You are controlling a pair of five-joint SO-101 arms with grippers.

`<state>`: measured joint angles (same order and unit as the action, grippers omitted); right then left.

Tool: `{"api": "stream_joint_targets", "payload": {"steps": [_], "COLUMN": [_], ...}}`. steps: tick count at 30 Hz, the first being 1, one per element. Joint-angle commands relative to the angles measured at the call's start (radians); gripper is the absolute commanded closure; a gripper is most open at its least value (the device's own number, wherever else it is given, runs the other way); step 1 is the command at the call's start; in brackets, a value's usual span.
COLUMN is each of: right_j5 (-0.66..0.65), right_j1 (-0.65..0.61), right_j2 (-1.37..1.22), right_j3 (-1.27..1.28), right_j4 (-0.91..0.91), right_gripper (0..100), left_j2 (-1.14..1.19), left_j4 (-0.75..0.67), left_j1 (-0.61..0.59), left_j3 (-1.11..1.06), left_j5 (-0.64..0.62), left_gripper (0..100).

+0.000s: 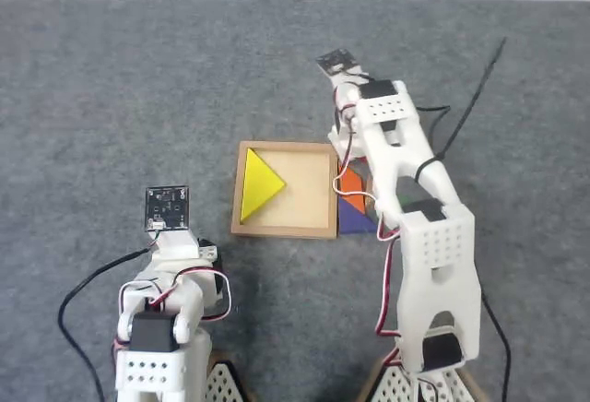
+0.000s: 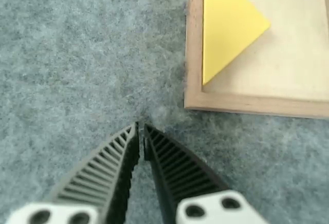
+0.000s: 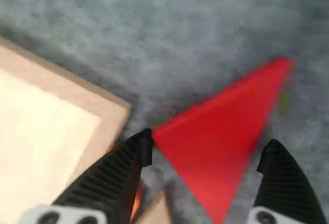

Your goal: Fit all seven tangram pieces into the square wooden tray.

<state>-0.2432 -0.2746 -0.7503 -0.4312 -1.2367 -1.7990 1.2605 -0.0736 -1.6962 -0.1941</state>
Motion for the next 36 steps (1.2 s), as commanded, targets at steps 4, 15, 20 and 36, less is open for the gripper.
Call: {"api": "stream_joint_targets", "payload": {"steps": [4,15,20,36], "right_j5": [-0.005,0.147,0.33,0.35], "right_j1": [0.093,0.045,0.007,0.07], "right_j2": [0.01,0.056,0.056,-0.061], "right_j3": [-0.034,-0.077,-0.123,-0.146], "right_j4": [0.012,-0.016,-0.012,0.093], "right_gripper": [72.4,66.4,66.0,66.3], "left_j2": [-0.02,-0.02,-0.02,-0.02], "left_j4": [0.002,0.002,0.002,0.002], "left_j1": [-0.006,-0.006,-0.006,-0.006], "left_j3": [0.013,0.013,0.013,0.013], "left_j5": [0.011,0.011,0.011,0.011], "left_gripper": [99,99,99,99]}}
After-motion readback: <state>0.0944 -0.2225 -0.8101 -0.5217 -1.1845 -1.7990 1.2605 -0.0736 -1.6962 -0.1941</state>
